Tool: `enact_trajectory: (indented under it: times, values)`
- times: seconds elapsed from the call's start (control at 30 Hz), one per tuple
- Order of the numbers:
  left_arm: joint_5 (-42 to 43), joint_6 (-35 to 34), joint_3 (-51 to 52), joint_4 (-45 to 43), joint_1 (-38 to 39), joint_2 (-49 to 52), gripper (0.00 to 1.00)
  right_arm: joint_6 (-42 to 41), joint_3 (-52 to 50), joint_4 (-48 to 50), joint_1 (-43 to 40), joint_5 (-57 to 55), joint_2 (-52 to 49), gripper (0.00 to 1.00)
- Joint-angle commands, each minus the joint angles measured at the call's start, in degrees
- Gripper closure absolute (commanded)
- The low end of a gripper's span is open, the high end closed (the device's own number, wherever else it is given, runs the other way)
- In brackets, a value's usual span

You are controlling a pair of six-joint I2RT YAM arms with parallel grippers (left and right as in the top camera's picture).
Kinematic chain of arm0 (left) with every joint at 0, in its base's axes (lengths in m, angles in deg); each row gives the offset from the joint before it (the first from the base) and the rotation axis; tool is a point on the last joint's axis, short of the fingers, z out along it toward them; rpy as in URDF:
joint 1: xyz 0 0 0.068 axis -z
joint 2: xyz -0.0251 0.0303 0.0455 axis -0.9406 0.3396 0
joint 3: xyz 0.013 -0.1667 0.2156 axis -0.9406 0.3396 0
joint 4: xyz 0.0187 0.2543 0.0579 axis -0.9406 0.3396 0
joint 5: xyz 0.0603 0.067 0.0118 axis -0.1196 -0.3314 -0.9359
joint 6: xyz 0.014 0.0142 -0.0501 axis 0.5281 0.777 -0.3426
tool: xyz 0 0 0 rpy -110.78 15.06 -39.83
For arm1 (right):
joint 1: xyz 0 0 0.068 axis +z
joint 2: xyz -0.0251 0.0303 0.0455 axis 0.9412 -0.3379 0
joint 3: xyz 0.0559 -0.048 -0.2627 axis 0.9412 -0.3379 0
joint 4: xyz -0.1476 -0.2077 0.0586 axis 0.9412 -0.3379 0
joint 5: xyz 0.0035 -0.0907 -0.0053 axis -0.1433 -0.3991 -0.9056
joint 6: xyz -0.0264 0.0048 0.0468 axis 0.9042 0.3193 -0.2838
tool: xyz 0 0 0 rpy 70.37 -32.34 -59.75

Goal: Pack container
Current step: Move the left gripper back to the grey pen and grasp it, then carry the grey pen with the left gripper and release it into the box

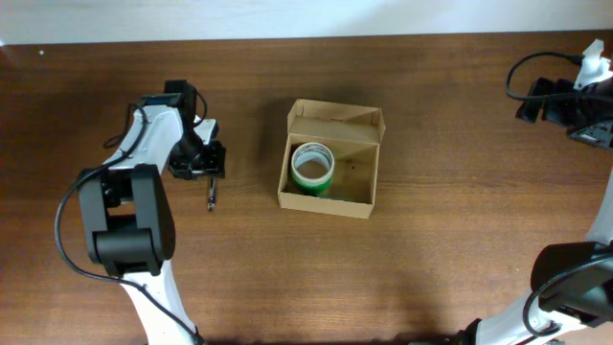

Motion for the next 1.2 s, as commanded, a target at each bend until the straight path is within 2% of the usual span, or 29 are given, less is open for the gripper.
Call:
enact_trajectory:
  times: [0.0, 0.13, 0.2, 0.23, 0.3, 0.4, 0.53, 0.67, 0.73, 0.87, 1.07, 1.17]
  values:
    - [-0.66, -0.83, 0.07, -0.20, 0.57, 2.01, 0.42, -0.50, 0.02, 0.00, -0.07, 0.52, -0.20, 0.01]
    - [-0.90, -0.83, 0.07, -0.26, 0.55, 3.17, 0.45, -0.50, 0.02, 0.00, -0.07, 0.52, -0.20, 0.01]
    - [-2.36, -1.29, 0.09, -0.37, 0.55, 3.19, 0.52, -0.50, 0.02, 0.00, -0.07, 0.52, -0.20, 0.01]
    - [-2.54, -1.29, 0.09, -0.37, 0.55, 3.19, 0.57, -0.50, 0.02, 0.00, -0.07, 0.52, -0.20, 0.01]
    - [-3.19, -1.31, 0.09, -0.35, 0.57, 3.19, 0.75, -0.50, 0.02, -0.02, -0.07, 0.52, -0.20, 0.01]
    - [-4.24, -1.31, 0.09, -0.26, 0.55, 3.21, 0.95, -0.50, 0.02, -0.07, -0.07, 0.55, -0.20, 0.01]
    - [-7.96, -1.25, 0.07, 0.26, 0.57, 3.19, 0.98, -0.50, 0.02, -0.28, -0.07, 0.55, -0.22, 0.01]
    - [-8.09, -0.50, -2.47, 2.60, 0.68, 3.17, 0.98, -0.50, 0.02, -0.44, -0.07, 0.55, -0.20, 0.01]
    - [-8.04, 0.31, -9.33, 7.63, 0.68, 3.15, 0.98, -0.50, 0.02, -0.44, -0.07, 0.55, -0.20, 0.01]
    - [-6.58, 5.79, -31.32, 19.67, 0.74, 3.15, 0.98, -0.50, 0.02, -0.44, -0.07, 0.55, -0.20, 0.01]
    - [5.90, 27.89, -72.70, 30.75, 4.20, 3.15, 0.98, -0.50, 0.02, -0.44, -0.07, 0.55, -0.22, 0.01]
    - [9.38, 36.22, -80.89, 33.70, 8.72, 3.15, 0.98, -0.50, 0.02, -0.44, -0.07, 0.55, -0.22, 0.01]
